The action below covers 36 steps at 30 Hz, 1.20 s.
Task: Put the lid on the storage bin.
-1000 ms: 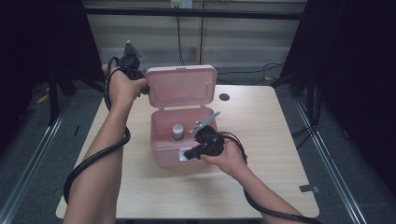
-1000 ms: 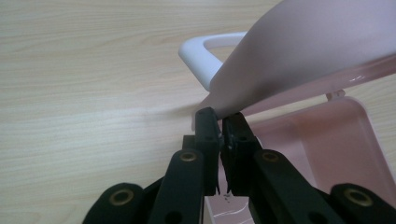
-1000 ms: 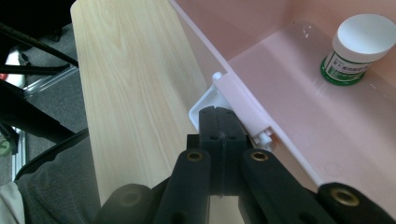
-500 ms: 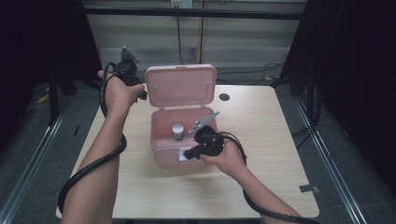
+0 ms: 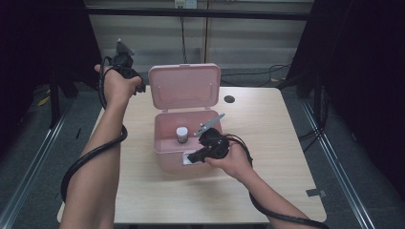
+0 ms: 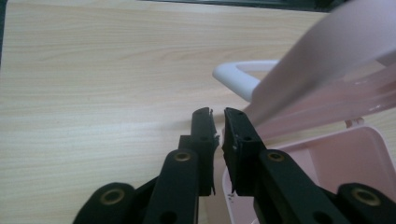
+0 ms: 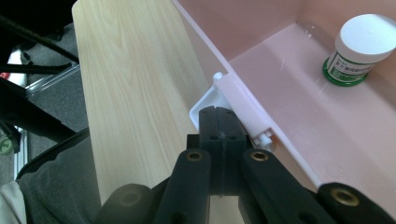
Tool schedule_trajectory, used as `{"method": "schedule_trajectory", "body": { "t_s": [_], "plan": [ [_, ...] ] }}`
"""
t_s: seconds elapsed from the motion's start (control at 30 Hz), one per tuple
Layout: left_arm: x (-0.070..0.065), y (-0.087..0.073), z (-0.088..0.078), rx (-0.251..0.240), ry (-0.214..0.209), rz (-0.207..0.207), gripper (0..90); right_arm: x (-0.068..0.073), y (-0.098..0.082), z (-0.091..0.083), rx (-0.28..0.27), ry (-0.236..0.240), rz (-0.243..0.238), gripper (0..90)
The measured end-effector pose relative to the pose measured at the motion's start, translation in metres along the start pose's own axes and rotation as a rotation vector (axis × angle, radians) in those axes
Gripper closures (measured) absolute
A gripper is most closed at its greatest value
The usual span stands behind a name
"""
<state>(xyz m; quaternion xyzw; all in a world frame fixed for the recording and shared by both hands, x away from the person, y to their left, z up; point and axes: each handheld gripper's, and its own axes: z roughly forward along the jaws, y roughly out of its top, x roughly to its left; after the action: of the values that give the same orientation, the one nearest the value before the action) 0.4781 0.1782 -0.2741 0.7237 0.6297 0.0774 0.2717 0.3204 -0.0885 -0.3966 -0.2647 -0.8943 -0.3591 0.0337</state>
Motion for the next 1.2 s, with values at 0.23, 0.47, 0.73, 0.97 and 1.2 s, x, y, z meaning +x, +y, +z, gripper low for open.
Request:
{"method": "schedule_trajectory", "body": {
  "t_s": [0.23,0.47,0.73,0.97,1.2],
  "plan": [
    [-0.003,0.022,0.006,-0.057,-0.066,0.004,84.2,-0.005,-0.002,0.000,-0.008,0.036,0.012,90.0],
    [-0.005,0.015,0.016,-0.026,-0.103,-0.008,88.0,-0.008,0.000,0.001,-0.008,0.041,0.005,90.0],
    [-0.005,0.006,0.018,0.011,-0.088,0.017,83.3,-0.006,0.002,0.001,0.003,0.031,0.011,90.0],
    [-0.007,0.006,0.034,0.032,-0.132,0.034,75.3,-0.008,0.003,0.002,0.002,0.034,0.007,90.0],
    [-0.018,0.008,0.057,0.039,-0.036,0.072,79.6,-0.007,0.004,0.003,0.015,0.027,-0.005,90.0]
  ]
}}
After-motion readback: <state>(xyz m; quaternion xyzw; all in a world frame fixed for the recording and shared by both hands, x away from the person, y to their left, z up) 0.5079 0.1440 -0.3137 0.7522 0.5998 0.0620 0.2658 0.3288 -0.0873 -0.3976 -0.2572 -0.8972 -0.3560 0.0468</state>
